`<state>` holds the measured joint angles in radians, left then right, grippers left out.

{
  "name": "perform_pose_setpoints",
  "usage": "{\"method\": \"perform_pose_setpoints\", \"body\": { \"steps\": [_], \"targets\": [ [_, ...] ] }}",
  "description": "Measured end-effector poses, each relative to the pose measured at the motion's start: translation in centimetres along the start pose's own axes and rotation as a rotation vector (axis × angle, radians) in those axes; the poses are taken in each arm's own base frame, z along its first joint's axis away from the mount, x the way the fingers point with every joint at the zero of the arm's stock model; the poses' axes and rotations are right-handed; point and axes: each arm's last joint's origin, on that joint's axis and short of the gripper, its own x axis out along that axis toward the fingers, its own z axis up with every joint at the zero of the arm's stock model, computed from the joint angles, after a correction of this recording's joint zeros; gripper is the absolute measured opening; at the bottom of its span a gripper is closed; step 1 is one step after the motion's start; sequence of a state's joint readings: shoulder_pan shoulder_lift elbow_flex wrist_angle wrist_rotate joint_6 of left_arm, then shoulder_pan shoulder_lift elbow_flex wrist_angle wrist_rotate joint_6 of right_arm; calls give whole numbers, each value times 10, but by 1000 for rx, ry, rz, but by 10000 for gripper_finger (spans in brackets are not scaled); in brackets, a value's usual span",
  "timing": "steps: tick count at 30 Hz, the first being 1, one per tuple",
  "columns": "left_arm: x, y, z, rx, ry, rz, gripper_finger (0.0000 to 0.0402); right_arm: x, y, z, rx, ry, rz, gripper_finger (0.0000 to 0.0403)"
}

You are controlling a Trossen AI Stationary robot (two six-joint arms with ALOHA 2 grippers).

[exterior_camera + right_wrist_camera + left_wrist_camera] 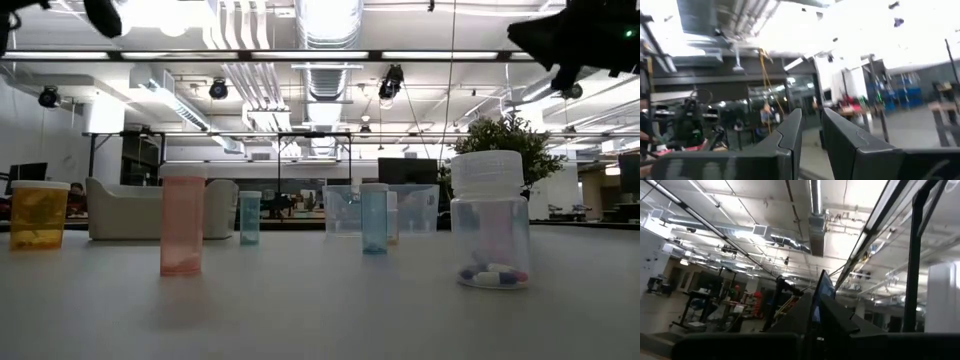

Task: Pick and place medicine bottles into bin by pill shape (circle, oval)
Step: Put the top small blue pill bottle into the gray bin

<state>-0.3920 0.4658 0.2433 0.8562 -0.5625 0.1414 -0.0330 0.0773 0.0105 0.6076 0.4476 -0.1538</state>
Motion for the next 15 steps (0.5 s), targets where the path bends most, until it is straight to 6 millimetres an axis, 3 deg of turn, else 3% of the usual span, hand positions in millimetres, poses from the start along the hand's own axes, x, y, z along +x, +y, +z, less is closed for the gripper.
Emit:
{"method": "perform_pose_setpoints", "body": {
  "steps": [6,15],
  "targets": [
    [30,-14,6,53,65,163,17,6,2,9,-85,-23,3,68],
    [73,-40,-21,154,197,194,17,28,12,31,-194,-23,97,68]
  ]
}}
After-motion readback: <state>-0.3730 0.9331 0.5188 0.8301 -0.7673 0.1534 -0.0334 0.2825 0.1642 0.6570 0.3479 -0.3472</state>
